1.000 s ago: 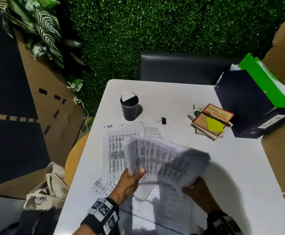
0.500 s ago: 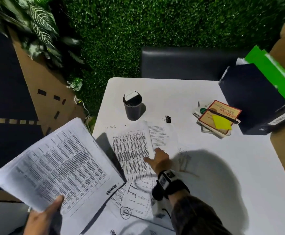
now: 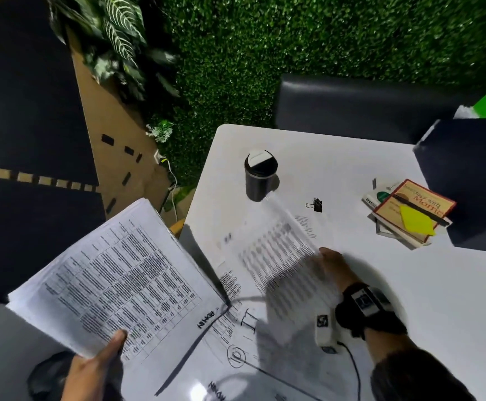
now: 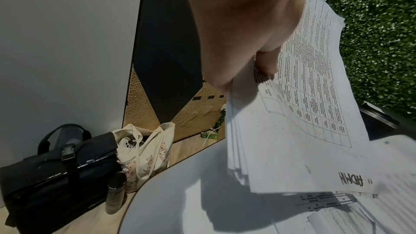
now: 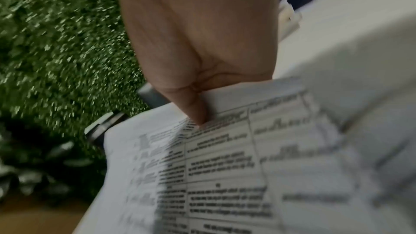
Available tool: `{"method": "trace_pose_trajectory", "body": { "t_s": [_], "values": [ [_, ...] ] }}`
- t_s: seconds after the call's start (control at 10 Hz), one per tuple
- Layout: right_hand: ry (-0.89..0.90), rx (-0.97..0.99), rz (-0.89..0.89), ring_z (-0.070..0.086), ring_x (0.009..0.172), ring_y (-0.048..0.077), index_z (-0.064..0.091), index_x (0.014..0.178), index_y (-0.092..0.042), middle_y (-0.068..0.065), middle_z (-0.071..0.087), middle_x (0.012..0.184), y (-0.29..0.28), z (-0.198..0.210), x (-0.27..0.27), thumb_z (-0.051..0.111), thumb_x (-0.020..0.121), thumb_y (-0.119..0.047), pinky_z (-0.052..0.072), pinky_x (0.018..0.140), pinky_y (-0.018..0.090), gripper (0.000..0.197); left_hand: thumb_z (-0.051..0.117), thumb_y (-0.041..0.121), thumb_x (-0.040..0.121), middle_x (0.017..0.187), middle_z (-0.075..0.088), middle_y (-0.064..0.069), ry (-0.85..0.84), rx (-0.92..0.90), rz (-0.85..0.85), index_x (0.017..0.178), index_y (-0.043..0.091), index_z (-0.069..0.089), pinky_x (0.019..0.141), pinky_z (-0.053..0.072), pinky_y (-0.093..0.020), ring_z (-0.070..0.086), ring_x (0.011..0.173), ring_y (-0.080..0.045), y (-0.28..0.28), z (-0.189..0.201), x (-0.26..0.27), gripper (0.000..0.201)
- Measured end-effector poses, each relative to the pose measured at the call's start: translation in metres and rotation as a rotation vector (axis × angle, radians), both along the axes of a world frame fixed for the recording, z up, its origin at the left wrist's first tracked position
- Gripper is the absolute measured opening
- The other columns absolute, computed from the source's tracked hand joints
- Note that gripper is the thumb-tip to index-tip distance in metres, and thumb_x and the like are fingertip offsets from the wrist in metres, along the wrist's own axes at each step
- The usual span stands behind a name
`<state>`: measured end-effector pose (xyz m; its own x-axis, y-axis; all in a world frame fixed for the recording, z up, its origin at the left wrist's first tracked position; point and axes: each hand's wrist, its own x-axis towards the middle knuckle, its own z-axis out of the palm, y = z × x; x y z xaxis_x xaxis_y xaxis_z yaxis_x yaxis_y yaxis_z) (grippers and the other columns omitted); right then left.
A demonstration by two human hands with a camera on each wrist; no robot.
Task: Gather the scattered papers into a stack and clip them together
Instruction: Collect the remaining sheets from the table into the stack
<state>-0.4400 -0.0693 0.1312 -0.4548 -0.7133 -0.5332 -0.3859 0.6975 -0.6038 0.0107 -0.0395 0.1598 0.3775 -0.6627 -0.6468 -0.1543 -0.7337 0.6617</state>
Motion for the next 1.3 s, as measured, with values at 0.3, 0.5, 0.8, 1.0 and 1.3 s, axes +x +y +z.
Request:
{"method": "trace_pose_trajectory", "body": {
  "t_s": [0.3, 0.5, 0.8, 1.0, 1.3],
  "values": [
    [0.422, 0.194, 0.435, 0.041, 0.129, 0.025, 0.038, 0.134, -0.028, 0.004, 0.041, 0.143, 0.082, -0.018, 0.009, 0.063, 0.073, -0.056, 0.033, 0.100, 0.043, 0.071, 0.077, 0.040, 0.071, 0.100, 0.063, -0.020, 0.056, -0.103, -0.084, 0.110, -0.017, 0.057, 0.095, 0.046, -0.049, 0.060, 0.092, -0.034, -0.013, 0.000, -0.017, 0.072],
    [0.501, 0.178, 0.422, 0.050, 0.117, 0.023, 0.041, 0.126, -0.023, 0.001, 0.053, 0.130, 0.096, -0.034, 0.017, 0.075, 0.062, -0.056, 0.035, 0.092, 0.040, 0.079, 0.084, 0.062, 0.054, 0.130, 0.056, -0.030, 0.073, -0.013, -0.048, 0.133, -0.005, 0.046, 0.101, 0.039, -0.059, 0.057, 0.116, -0.043, -0.012, -0.010, -0.029, 0.111],
    [-0.258, -0.026, 0.269, 0.067, 0.091, 0.016, 0.065, 0.111, -0.006, 0.010, 0.070, 0.106, 0.087, -0.014, -0.014, 0.078, 0.075, -0.022, 0.049, 0.076, 0.019, 0.041, 0.085, 0.059, 0.054, 0.124, 0.059, -0.031, 0.048, 0.031, -0.019, 0.125, -0.009, 0.049, 0.102, 0.042, -0.057, 0.061, 0.109, -0.042, -0.013, -0.012, -0.028, 0.104],
    [-0.274, -0.343, -0.320, 0.062, 0.063, 0.011, 0.064, 0.098, 0.012, 0.015, 0.065, 0.091, 0.062, 0.002, -0.019, 0.076, 0.071, 0.000, 0.049, 0.061, 0.014, 0.032, 0.081, 0.033, 0.073, 0.106, 0.061, -0.021, 0.041, -0.100, 0.016, 0.119, -0.013, 0.053, 0.084, 0.043, -0.042, 0.057, 0.090, -0.031, -0.008, -0.004, -0.021, 0.070],
    [0.175, 0.100, -0.291, 0.061, 0.103, 0.036, 0.046, 0.125, -0.004, 0.020, 0.057, 0.122, 0.037, -0.055, 0.013, 0.082, 0.052, -0.046, 0.055, 0.085, 0.046, 0.092, 0.075, 0.016, 0.082, 0.121, 0.056, -0.023, 0.021, -0.177, -0.041, 0.119, -0.005, 0.054, 0.094, 0.034, -0.035, 0.049, 0.103, -0.026, -0.001, 0.012, -0.025, 0.048]
  ]
}}
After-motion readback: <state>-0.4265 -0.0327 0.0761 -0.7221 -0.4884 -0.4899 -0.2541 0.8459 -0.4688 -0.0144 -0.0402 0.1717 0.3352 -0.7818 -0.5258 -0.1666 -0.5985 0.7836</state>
